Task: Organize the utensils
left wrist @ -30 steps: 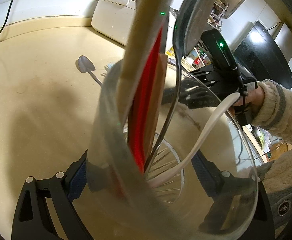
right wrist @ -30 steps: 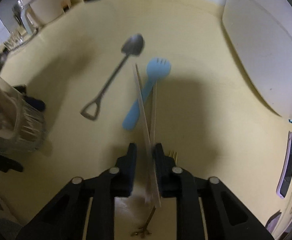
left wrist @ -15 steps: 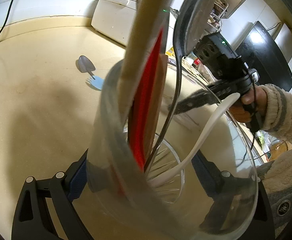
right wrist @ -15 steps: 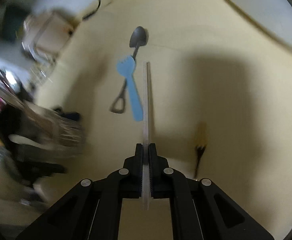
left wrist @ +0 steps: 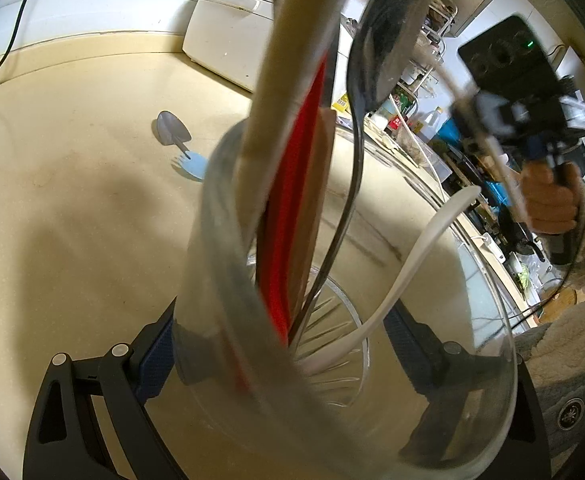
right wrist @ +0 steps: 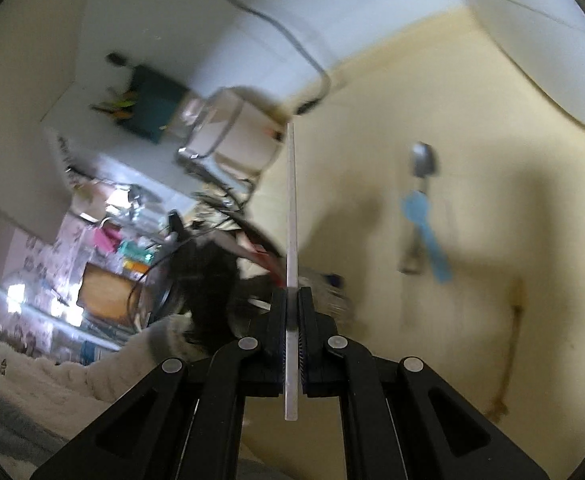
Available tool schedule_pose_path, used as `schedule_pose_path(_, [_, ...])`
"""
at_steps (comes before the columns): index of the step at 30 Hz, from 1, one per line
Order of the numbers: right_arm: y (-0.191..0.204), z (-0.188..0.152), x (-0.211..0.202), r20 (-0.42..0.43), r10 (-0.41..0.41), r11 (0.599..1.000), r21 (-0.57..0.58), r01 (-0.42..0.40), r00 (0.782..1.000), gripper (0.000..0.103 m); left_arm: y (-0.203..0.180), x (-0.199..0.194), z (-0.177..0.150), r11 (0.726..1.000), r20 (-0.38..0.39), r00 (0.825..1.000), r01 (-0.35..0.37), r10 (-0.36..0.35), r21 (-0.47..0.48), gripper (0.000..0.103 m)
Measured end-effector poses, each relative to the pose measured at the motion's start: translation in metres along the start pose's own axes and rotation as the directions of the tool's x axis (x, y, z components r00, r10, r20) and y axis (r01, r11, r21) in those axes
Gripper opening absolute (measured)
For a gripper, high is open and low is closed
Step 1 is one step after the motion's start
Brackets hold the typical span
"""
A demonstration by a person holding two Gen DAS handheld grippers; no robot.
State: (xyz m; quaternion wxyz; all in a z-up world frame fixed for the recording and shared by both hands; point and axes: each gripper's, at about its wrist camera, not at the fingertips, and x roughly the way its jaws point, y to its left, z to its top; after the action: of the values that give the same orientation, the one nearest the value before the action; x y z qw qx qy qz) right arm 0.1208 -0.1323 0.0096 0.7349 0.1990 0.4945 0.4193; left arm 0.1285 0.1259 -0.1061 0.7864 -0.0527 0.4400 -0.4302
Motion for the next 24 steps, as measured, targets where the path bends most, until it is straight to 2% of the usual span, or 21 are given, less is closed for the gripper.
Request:
schedule_pose_path(2, [0.006,0.003,0.005,-0.008,-0.032,0.999,-0.024,0.031,0.999,0.005,0.000,0.000,0.000,1.000,0.000,1.000,0.001,-0.001,-0.001,0.095])
schedule_pose_path(5, [-0.008,0.006,-0.001,0.020,-0.077,0.997,0.022,0.077,0.997,0.005,-0.001,0.000,0.000,1.000,0.000,1.000,-0.001,0.001,0.000,0.095])
schedule_pose_path(7, [-0.018,0.006,-0.004,0.008,-0.184,0.983,0.017,0.184,0.983,0.005,-0.002,0.001,0.000,1.000,-0.001,1.000,-0.002,0.002,0.002,0.095])
schedule_pose_path(8, [-0.024,0.004,0.001,-0.030,-0.294,0.956,-0.016,0.294,0.955,0.005,-0.002,0.001,0.000,1.000,0.000,1.000,0.000,0.000,0.000,0.095])
schedule_pose_path(9, [-0.028,0.003,0.007,-0.057,-0.364,0.931,-0.044,0.362,0.929,0.005,-0.002,0.001,0.000,1.000,0.001,1.000,0.002,-0.002,-0.002,0.095])
schedule_pose_path(10, [-0.034,-0.002,0.017,-0.099,-0.455,0.889,-0.093,0.448,0.885,0.005,-0.001,0.001,0.000,1.000,0.001,1.000,0.004,-0.004,-0.003,0.095])
schedule_pose_path(12, [-0.043,-0.008,0.031,-0.143,-0.546,0.837,-0.144,0.528,0.826,0.005,-0.001,0.001,0.000,1.000,0.001,1.000,0.004,-0.004,-0.003,0.095])
schedule_pose_path(13, [-0.049,-0.012,0.041,-0.165,-0.569,0.821,-0.161,0.548,0.805,0.005,-0.001,0.001,-0.001,1.000,0.001,1.000,0.002,-0.002,-0.002,0.095])
schedule_pose_path(18, [-0.056,-0.019,0.060,-0.198,-0.596,0.803,-0.169,0.572,0.778,0.006,-0.001,0.001,0.000,1.000,0.001,1.000,0.000,0.000,-0.001,0.095])
schedule_pose_path(20, [-0.057,-0.018,0.058,-0.210,-0.558,0.830,-0.133,0.541,0.803,0.014,-0.001,0.001,0.000,1.000,0.001,1.000,0.001,-0.001,-0.001,0.095])
schedule_pose_path(21, [-0.055,-0.018,0.056,-0.209,-0.555,0.832,-0.134,0.538,0.806,0.023,-0.001,0.001,-0.001,1.000,0.001,1.000,0.001,-0.001,-0.001,0.095])
schedule_pose_path(22, [-0.054,-0.019,0.055,-0.206,-0.562,0.827,-0.145,0.543,0.801,0.027,-0.001,0.000,-0.001,1.000,0.001,1.000,0.000,0.000,-0.002,0.095])
schedule_pose_path(24, [-0.052,-0.022,0.057,-0.212,-0.579,0.815,-0.172,0.553,0.787,0.028,-0.002,0.000,-0.001,1.000,0.002,1.000,0.001,-0.001,-0.004,0.095])
